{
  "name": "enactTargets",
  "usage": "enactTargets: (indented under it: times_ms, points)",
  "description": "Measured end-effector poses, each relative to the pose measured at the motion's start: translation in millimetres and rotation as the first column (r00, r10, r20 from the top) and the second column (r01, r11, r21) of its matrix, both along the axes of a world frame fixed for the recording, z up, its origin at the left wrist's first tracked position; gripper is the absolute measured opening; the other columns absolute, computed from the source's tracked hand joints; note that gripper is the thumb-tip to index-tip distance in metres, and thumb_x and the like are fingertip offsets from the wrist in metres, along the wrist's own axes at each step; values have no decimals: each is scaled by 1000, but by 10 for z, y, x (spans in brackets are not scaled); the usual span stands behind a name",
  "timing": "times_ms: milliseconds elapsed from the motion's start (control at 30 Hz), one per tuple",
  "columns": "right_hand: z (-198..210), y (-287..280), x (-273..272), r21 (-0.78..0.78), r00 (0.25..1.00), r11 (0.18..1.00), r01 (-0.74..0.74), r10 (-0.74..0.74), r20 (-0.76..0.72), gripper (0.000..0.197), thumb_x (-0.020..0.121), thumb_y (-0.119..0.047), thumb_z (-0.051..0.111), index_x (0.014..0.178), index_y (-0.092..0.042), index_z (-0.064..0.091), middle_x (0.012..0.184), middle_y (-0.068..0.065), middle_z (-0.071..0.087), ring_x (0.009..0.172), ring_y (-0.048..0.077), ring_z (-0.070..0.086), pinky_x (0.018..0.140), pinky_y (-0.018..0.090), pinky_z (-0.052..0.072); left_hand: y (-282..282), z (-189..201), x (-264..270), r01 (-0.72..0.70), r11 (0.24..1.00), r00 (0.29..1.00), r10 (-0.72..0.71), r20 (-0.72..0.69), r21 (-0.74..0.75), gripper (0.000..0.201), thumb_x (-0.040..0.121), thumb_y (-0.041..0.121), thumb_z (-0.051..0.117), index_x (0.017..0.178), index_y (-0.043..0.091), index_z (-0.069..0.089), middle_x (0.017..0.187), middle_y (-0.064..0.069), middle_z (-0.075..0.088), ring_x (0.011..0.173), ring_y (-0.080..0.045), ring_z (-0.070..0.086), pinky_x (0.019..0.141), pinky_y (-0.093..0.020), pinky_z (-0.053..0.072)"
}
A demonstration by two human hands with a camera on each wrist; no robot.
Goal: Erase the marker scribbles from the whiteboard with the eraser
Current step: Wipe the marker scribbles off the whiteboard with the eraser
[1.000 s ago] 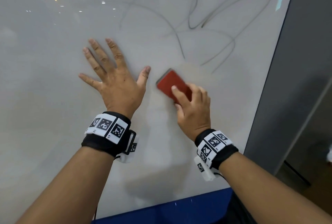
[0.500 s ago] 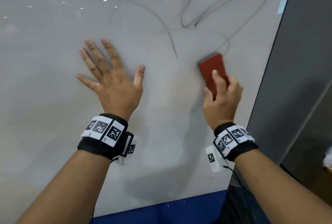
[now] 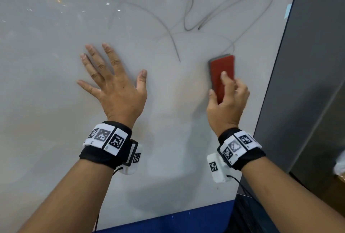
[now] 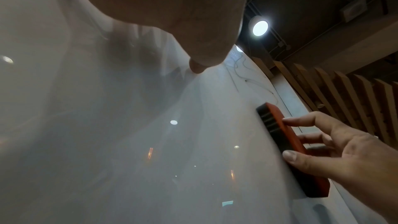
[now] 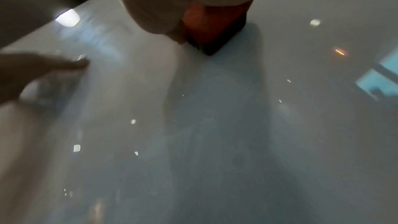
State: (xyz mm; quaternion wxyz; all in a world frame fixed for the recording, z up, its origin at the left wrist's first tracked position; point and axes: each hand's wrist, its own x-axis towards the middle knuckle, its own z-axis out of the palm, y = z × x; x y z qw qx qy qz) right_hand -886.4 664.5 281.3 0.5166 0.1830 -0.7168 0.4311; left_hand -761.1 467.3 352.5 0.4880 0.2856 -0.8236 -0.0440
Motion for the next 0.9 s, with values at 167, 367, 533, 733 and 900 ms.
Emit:
enactTargets:
  times_ms: [167, 367, 533, 733, 900]
  points:
    - [87, 247, -186, 74, 996, 994, 77, -73, -55, 53, 82, -21, 64, 134, -20, 54, 124, 24, 53, 105, 41, 51, 94, 48, 43, -38, -12, 27, 9, 1000, 1000, -9, 12, -27, 92, 94, 67, 34, 156, 13, -6, 162, -21, -8, 150, -39, -7, 109, -75, 5]
    - [209, -150, 79, -93, 999, 995, 25, -22, 37, 53, 82, -23, 66, 134, -17, 57, 122, 22, 52, 105, 39, 49, 92, 46, 41, -75, -15, 46, 10, 998, 1000, -8, 30, -59, 91, 94, 69, 33, 157, 14, -3, 162, -22, -5, 149, -40, -5, 108, -77, 10]
    - [170, -93, 41, 83, 998, 995, 49, -45, -54, 52, 82, -23, 67, 133, -21, 57, 124, 21, 53, 106, 38, 49, 92, 48, 43, -151, -45, 124, 21, 993, 999, -15, 50, -117, 94, 91, 74, 35, 157, 18, -1, 163, -20, -2, 150, -38, -2, 109, -75, 10]
    - [288, -460, 272, -197, 997, 980, 17, -1, 83, 55, 80, -22, 67, 134, -17, 58, 119, 21, 55, 105, 39, 51, 93, 41, 39, -237, -50, 199, 25, 984, 998, -14, 64, -175, 94, 90, 75, 38, 157, 21, 2, 163, -18, 4, 150, -37, 5, 109, -74, 14]
    - [196, -455, 296, 70, 1000, 997, 16, -14, -27, 53, 80, -21, 68, 132, -22, 58, 122, 21, 53, 104, 37, 50, 89, 48, 45, -385, -53, 294, 50, 970, 995, -28, 92, -239, 95, 86, 76, 44, 157, 27, 5, 163, -14, 9, 147, -32, 10, 110, -71, 16]
